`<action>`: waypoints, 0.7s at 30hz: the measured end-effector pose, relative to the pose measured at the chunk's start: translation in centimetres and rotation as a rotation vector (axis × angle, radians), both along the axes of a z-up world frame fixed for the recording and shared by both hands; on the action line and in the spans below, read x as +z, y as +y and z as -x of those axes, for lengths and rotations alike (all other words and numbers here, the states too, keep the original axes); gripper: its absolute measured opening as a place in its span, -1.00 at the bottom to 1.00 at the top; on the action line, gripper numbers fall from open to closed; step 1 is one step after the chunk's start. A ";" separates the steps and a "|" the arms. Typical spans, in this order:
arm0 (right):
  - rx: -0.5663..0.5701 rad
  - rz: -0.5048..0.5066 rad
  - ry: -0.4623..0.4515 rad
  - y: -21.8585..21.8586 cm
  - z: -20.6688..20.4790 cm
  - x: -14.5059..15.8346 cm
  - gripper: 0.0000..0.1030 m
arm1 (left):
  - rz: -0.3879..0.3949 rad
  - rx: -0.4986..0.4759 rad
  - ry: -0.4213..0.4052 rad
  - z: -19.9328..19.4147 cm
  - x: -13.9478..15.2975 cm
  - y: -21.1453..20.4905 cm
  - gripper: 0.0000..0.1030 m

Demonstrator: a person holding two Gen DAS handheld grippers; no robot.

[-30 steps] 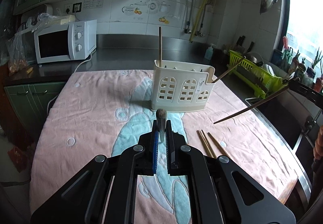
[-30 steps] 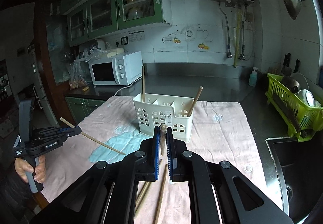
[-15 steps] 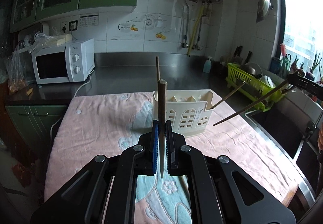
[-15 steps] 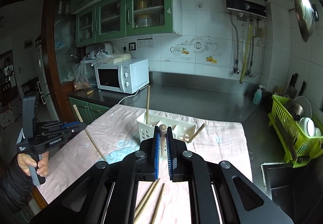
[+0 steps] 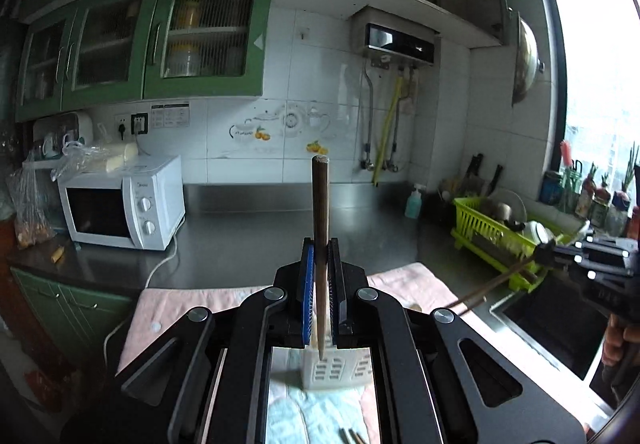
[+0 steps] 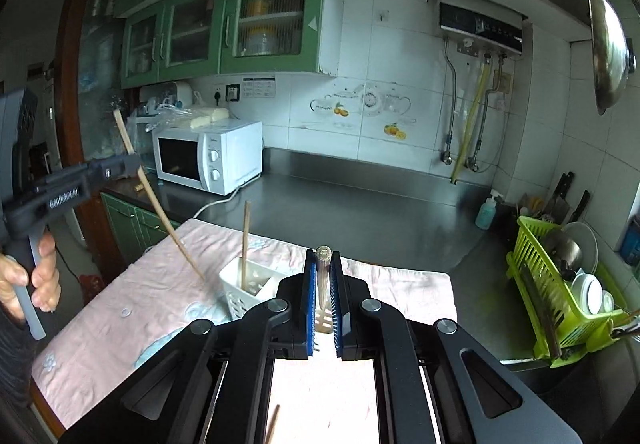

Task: Organize utensils
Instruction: 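Lift both held chopsticks and carry them above the white utensil holder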

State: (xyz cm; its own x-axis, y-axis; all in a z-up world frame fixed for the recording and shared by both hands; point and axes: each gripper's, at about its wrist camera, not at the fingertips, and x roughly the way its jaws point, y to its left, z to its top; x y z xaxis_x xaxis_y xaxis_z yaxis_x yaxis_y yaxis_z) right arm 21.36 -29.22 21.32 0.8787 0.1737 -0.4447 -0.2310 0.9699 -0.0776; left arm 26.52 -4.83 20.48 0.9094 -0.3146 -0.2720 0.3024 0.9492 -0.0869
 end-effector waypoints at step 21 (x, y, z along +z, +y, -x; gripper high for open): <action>-0.013 0.003 0.131 -0.2 -6.7 -4.8 -0.87 | -0.003 0.000 0.189 -10.2 -6.0 -2.2 -0.89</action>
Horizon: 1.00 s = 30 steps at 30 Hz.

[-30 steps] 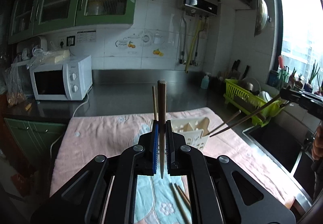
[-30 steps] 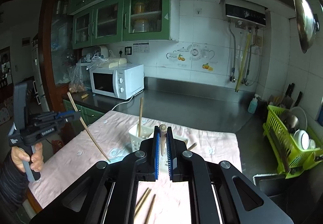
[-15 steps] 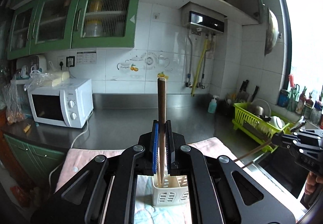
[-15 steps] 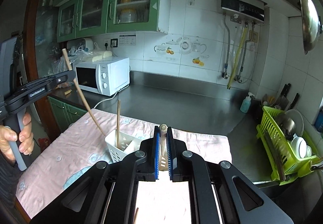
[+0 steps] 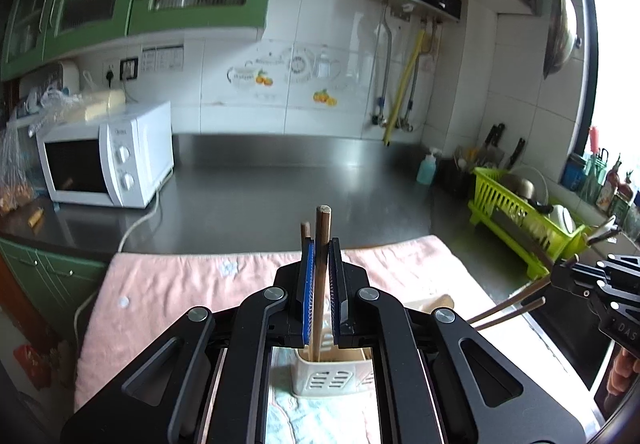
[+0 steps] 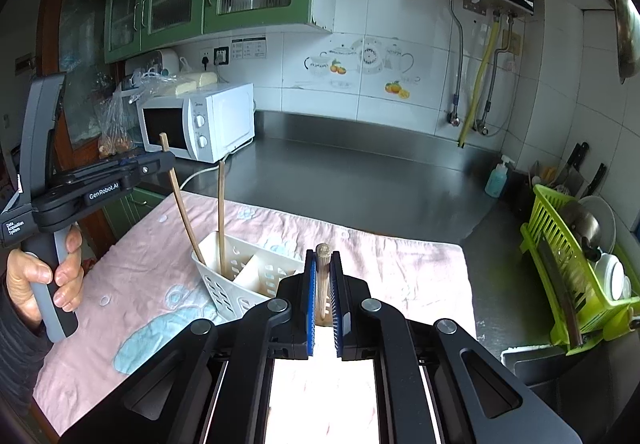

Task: Organize utensils
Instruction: 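Lift both held chopsticks and carry them above the white utensil holder, then drop the left tool's chopstick into the holder while the right tool releases its own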

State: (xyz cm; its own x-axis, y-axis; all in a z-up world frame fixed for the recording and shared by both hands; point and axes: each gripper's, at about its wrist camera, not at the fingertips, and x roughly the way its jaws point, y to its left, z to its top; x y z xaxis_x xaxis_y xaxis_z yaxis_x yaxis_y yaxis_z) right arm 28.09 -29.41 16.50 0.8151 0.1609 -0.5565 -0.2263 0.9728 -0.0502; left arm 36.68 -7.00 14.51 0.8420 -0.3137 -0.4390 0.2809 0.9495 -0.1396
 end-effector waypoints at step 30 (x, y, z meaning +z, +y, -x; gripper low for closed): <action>0.013 -0.032 -0.102 1.5 11.7 -2.7 -0.04 | -0.067 -0.004 -0.024 11.2 -3.3 1.7 0.23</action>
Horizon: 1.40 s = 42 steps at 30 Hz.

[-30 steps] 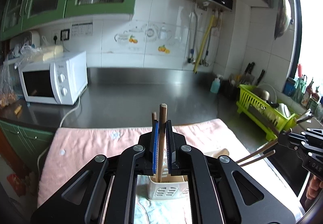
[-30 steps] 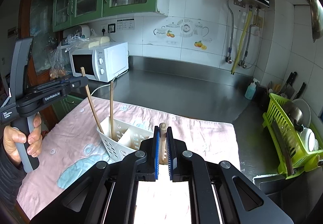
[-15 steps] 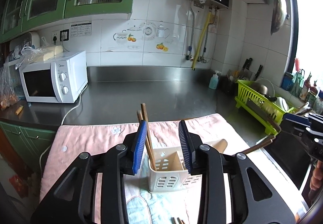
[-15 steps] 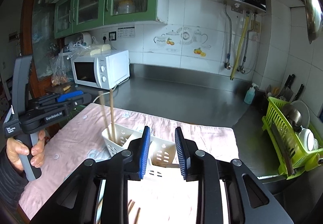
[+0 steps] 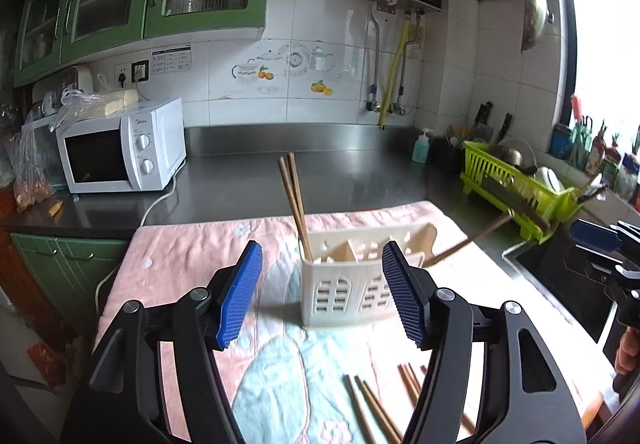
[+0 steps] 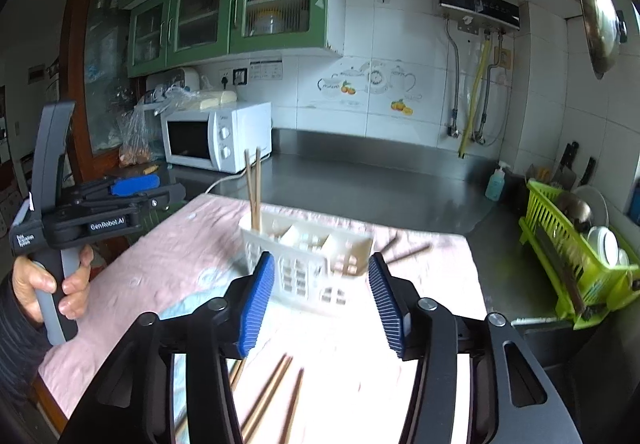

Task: Organize utensils
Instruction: 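Drop the left tool's chopstick into the holder while the right tool releases its own, then move both open tools back toward the chopsticks lying on the towel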

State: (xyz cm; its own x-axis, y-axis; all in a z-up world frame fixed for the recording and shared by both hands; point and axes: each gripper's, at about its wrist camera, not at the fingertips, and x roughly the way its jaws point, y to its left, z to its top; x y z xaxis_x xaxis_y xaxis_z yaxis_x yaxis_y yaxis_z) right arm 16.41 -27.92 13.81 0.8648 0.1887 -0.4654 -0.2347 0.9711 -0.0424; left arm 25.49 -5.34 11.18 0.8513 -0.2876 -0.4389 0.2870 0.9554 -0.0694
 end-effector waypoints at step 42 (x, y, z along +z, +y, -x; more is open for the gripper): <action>-0.101 -0.068 0.405 0.6 11.1 -21.3 -0.52 | -0.071 0.036 0.339 13.9 -17.0 1.6 0.48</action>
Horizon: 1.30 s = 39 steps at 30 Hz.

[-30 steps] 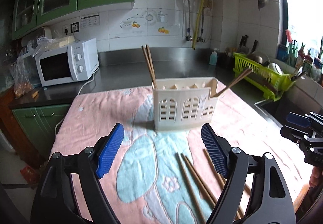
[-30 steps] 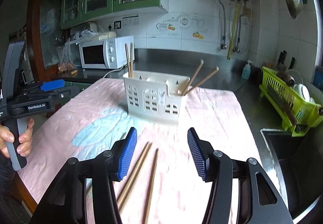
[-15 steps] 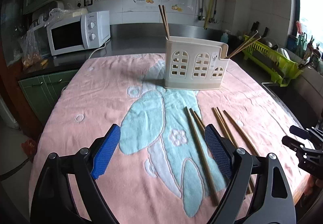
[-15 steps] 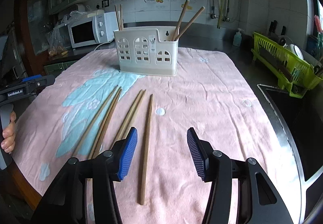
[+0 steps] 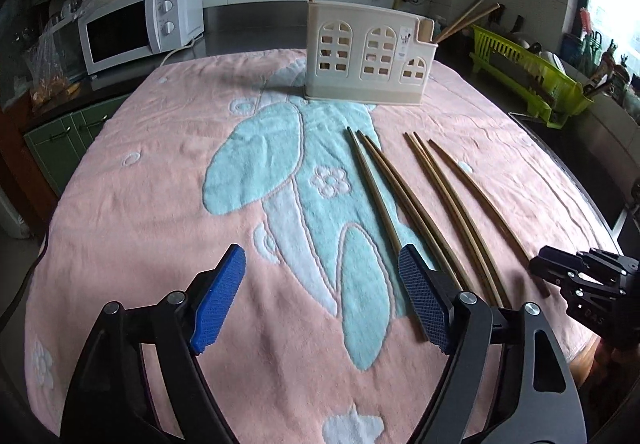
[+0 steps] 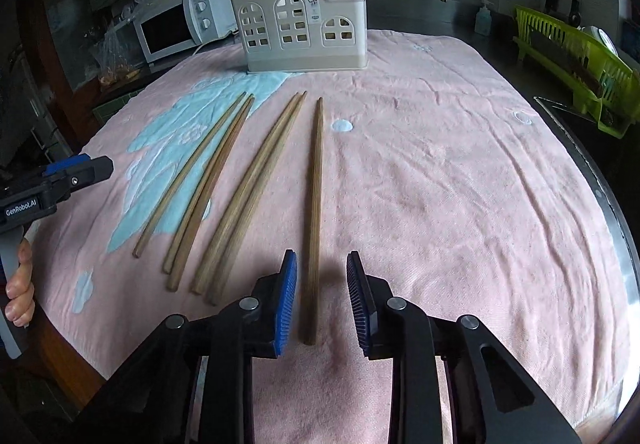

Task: Organize utensils
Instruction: 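Move both open tools back toward the chopsticks lying on the towel, then close the left tool on a chopstick while the right tool grasps another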

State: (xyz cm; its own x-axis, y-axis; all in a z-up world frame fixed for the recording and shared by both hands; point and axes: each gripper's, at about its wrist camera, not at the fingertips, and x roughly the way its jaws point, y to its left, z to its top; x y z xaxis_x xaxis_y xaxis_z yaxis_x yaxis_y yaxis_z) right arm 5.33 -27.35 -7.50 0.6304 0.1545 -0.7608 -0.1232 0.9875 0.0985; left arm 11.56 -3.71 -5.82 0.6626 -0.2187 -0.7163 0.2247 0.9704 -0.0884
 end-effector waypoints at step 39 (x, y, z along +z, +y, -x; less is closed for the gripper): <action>-0.013 0.035 -0.043 -0.1 -0.2 0.1 -0.87 | -0.032 -0.076 0.078 -1.6 -3.2 -5.6 -0.87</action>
State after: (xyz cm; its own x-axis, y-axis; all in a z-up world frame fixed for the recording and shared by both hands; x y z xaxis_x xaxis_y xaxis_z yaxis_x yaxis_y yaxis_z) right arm 5.58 -27.43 -7.43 0.6641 0.1198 -0.7380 -0.1134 0.9918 0.0589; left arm 13.17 -9.29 -9.06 0.5867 -0.2426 -0.7726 0.2916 0.9534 -0.0778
